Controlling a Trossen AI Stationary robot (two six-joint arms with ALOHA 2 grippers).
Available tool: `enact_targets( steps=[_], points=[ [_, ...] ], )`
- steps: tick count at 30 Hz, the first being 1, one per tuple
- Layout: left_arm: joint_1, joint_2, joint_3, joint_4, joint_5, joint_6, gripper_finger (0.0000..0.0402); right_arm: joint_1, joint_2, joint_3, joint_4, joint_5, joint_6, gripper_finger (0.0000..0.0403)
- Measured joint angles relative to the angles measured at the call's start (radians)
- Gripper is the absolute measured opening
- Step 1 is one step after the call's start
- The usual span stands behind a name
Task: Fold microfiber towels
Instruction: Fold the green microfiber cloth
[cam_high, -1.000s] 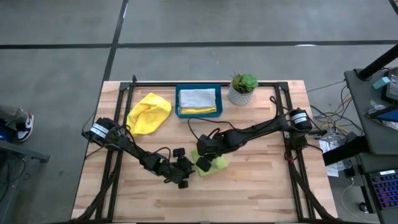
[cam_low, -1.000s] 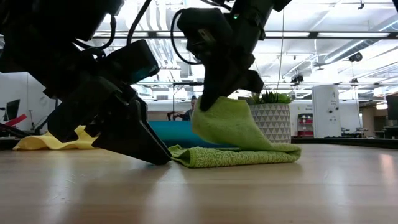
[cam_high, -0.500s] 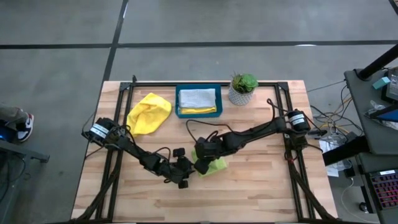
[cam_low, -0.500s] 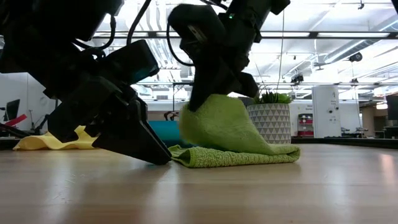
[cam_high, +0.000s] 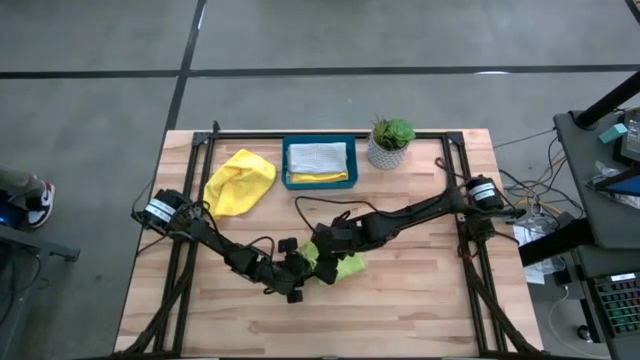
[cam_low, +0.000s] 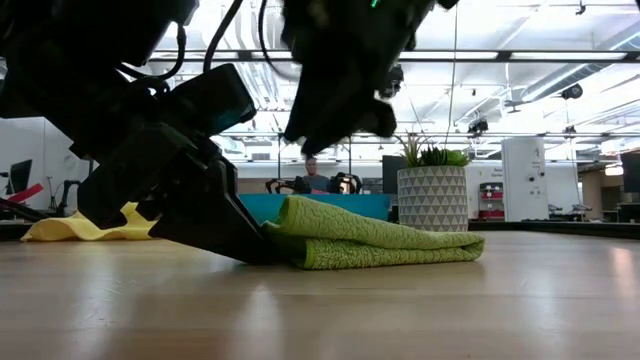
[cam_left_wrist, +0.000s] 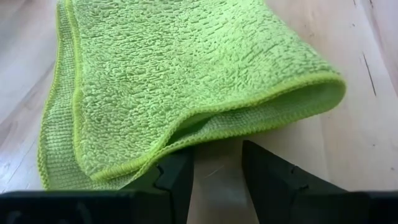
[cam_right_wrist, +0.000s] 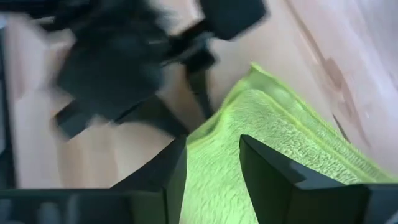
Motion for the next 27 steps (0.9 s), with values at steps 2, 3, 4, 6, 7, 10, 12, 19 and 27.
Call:
enact_targets(
  steps=[2, 3, 4, 6, 7, 10, 12, 19, 27],
  points=[
    [-0.001, -0.001, 0.0, -0.004, 0.005, -0.006, 0.0123, 0.014, -0.025, 0.0, -0.018, -0.009, -0.071, 0.0139],
    [-0.002, -0.001, 0.0, -0.004, 0.005, -0.007, 0.0123, 0.025, -0.036, 0.0, -0.04, -0.01, -0.109, 0.0139],
    [-0.002, -0.001, 0.001, -0.004, 0.005, -0.008, 0.0123, 0.035, -0.042, 0.0, -0.063, -0.01, -0.149, 0.0139],
    [-0.002, -0.001, 0.001, -0.008, 0.007, -0.021, 0.0123, 0.056, -0.044, 0.0, -0.094, -0.009, -0.198, 0.0137],
    [-0.002, -0.003, 0.001, -0.009, 0.01, -0.023, 0.0123, 0.065, -0.044, 0.0, -0.108, -0.005, -0.203, 0.0134],
    [-0.001, -0.011, 0.0, -0.015, 0.031, -0.024, 0.0123, 0.085, -0.044, 0.0, -0.166, 0.054, -0.207, 0.0123],
    [-0.002, -0.02, 0.0, -0.023, 0.051, -0.023, 0.0123, 0.091, -0.044, -0.001, -0.208, 0.108, -0.212, 0.0117],
    [-0.006, -0.126, 0.001, -0.227, 0.179, -0.099, 0.0123, 0.109, -0.049, -0.039, -0.244, 0.148, -0.279, 0.0114],
    [-0.003, -0.203, -0.001, -0.273, 0.13, -0.097, 0.0123, 0.107, -0.07, -0.171, -0.124, 0.15, -0.325, 0.0113]
  ],
)
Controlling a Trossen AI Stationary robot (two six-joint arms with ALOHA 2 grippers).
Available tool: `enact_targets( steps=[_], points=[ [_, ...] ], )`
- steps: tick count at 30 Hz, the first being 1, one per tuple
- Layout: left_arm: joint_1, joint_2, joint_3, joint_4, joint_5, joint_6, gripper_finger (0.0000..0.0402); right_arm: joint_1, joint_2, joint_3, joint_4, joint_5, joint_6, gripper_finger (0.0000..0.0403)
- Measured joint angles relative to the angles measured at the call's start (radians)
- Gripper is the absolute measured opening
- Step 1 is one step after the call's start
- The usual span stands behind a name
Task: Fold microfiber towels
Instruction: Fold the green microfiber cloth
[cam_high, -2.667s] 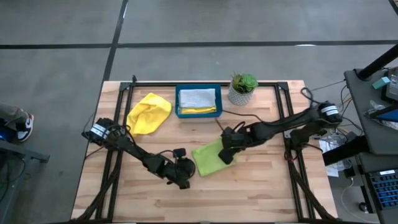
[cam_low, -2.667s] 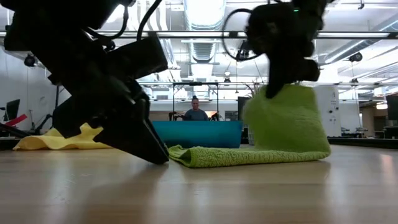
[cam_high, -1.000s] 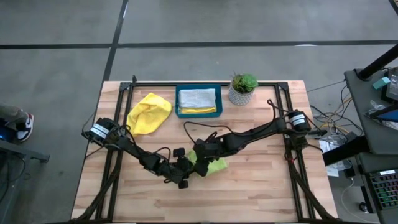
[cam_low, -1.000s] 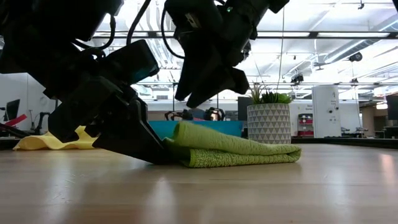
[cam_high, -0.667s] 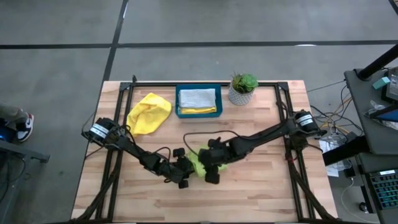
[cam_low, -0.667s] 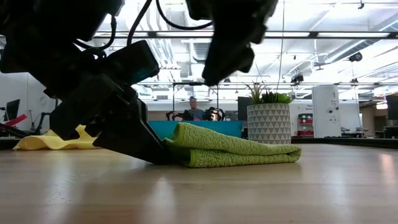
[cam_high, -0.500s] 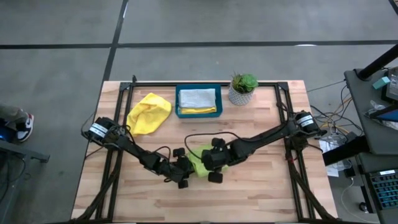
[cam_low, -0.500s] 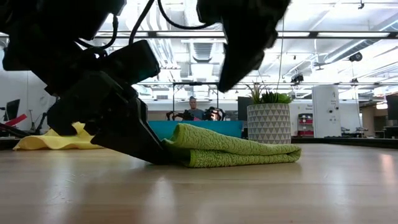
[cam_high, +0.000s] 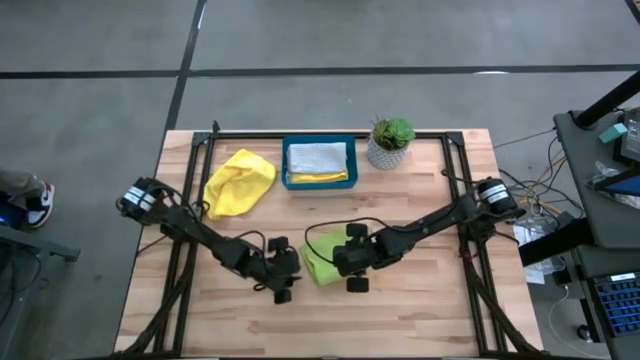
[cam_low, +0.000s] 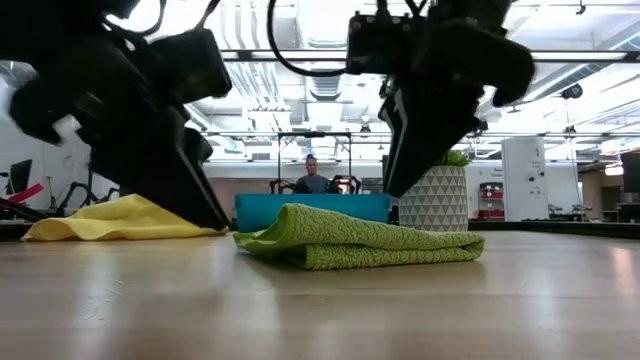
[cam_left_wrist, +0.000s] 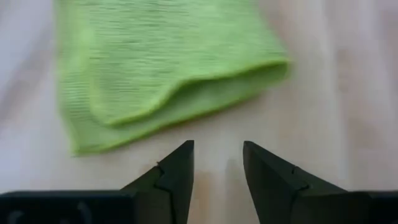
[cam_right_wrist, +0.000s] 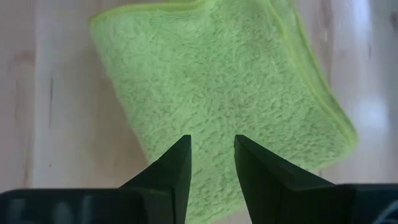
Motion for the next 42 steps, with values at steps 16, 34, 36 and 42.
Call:
enact_targets(
  steps=[16, 34, 36, 42],
  points=[
    [0.162, 0.028, 0.004, 0.042, -0.057, -0.086, 0.0123, -0.002, -0.195, -0.313, 0.401, 0.0, 0.014, 0.0109],
    [0.172, 0.062, 0.005, 0.06, 0.054, -0.108, 0.003, -0.002, -0.238, -0.445, 0.515, 0.001, 0.068, 0.0107],
    [0.172, 0.058, 0.005, 0.062, 0.054, -0.103, 0.0009, -0.002, -0.238, -0.445, 0.515, 0.001, 0.068, 0.0107],
    [0.172, 0.027, 0.019, 0.058, 0.05, -0.044, 0.0003, -0.002, -0.238, -0.445, 0.516, 0.001, 0.068, 0.0107]
  ],
)
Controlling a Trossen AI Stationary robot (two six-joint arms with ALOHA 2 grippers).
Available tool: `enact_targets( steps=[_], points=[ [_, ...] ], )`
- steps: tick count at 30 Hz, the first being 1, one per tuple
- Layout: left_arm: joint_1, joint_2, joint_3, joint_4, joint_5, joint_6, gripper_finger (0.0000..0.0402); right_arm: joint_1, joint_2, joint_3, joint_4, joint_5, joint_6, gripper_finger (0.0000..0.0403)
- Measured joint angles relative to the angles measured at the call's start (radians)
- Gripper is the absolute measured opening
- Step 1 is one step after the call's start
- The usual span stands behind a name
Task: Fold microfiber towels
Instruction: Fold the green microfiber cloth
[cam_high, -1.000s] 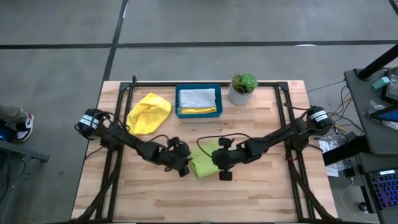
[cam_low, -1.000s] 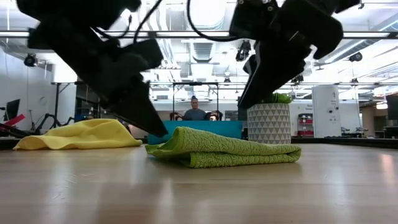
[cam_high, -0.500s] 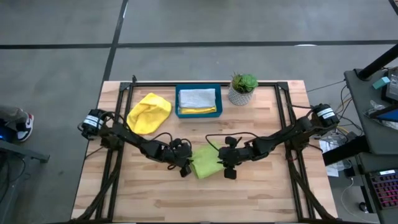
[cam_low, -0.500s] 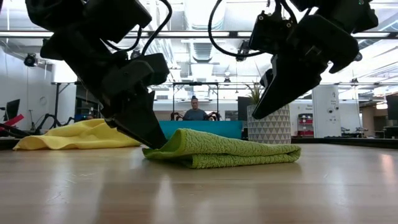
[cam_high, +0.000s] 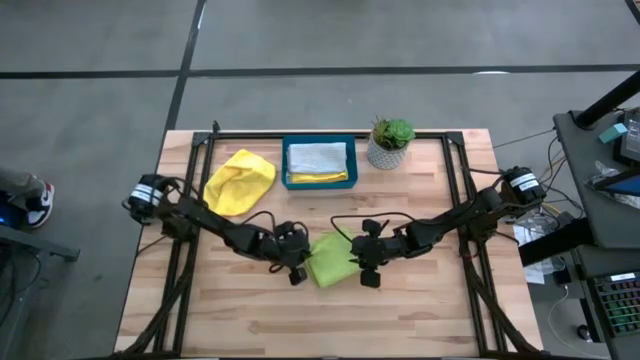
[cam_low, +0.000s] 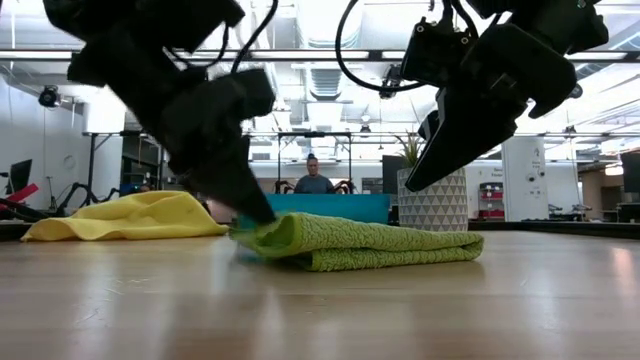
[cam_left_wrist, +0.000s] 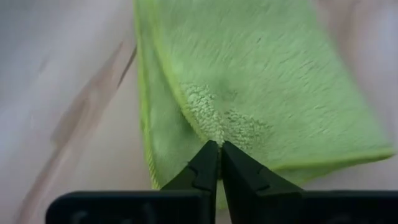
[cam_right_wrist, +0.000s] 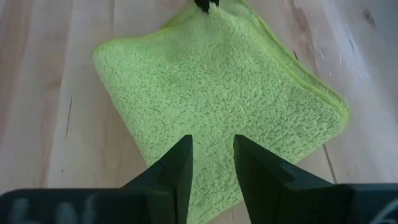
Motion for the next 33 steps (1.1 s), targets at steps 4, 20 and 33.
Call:
enact_targets(
  steps=[4, 20, 33],
  points=[
    [0.0, -0.055, 0.02, -0.034, -0.001, 0.048, 0.0002, 0.0, 0.0, 0.003, 0.018, 0.001, -0.003, 0.0107],
    [0.009, -0.151, -0.007, -0.219, -0.003, 0.037, 0.0, -0.121, 0.0, 0.004, 0.083, 0.004, -0.074, 0.0107],
    [0.011, -0.086, -0.011, -0.216, 0.081, -0.033, 0.0, -0.184, 0.0, 0.004, 0.149, -0.01, -0.09, 0.0107]
  ],
)
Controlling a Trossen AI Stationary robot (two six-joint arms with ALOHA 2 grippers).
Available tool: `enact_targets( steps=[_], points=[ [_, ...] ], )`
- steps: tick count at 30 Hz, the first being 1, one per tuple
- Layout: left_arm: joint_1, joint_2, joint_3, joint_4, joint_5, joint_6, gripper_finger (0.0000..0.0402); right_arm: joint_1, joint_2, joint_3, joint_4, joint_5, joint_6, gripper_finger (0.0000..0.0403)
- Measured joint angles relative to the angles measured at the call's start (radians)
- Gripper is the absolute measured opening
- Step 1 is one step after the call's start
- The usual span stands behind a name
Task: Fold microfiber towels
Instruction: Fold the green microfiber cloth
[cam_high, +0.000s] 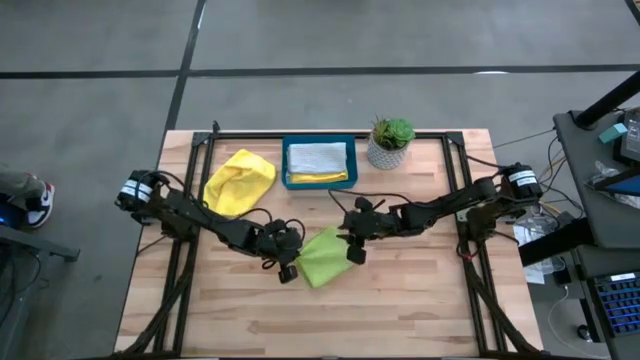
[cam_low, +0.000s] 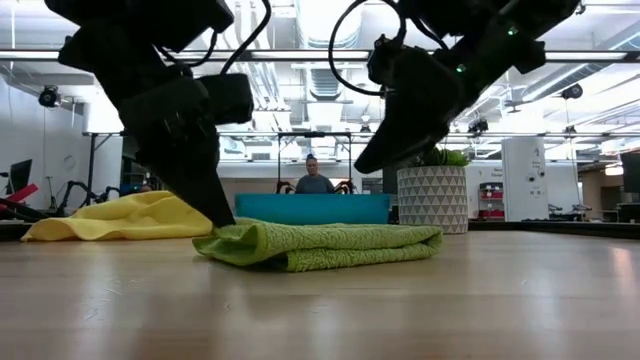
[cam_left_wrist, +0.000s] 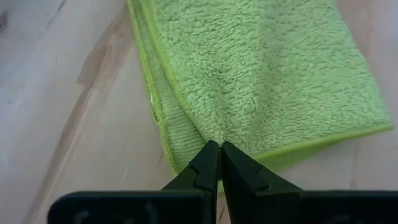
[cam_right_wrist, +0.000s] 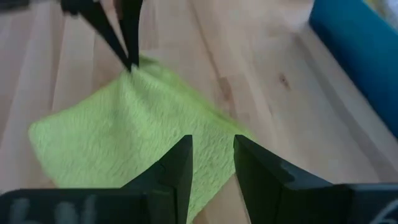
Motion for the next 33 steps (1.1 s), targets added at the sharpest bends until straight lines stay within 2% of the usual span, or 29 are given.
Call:
enact_targets(
  steps=[10, 19, 23, 30, 33],
  points=[
    [0.002, 0.021, -0.004, -0.049, -0.002, -0.089, 0.001, -0.047, 0.043, 0.001, 0.08, 0.0, -0.008, 0.0139],
    [0.002, 0.023, -0.003, -0.054, -0.004, -0.088, 0.0092, -0.057, 0.093, 0.001, 0.099, 0.0, 0.064, 0.0173],
    [0.003, 0.006, -0.001, -0.052, 0.002, -0.081, 0.0117, -0.058, 0.13, 0.001, 0.136, 0.0, 0.062, 0.0177],
    [0.003, -0.074, 0.005, -0.128, 0.036, -0.081, 0.0128, -0.071, 0.144, 0.001, 0.171, -0.008, -0.032, 0.0178],
    [-0.011, -0.119, 0.024, -0.131, 0.048, -0.087, 0.0127, -0.066, 0.106, 0.001, 0.158, -0.09, -0.151, 0.0173]
  ],
)
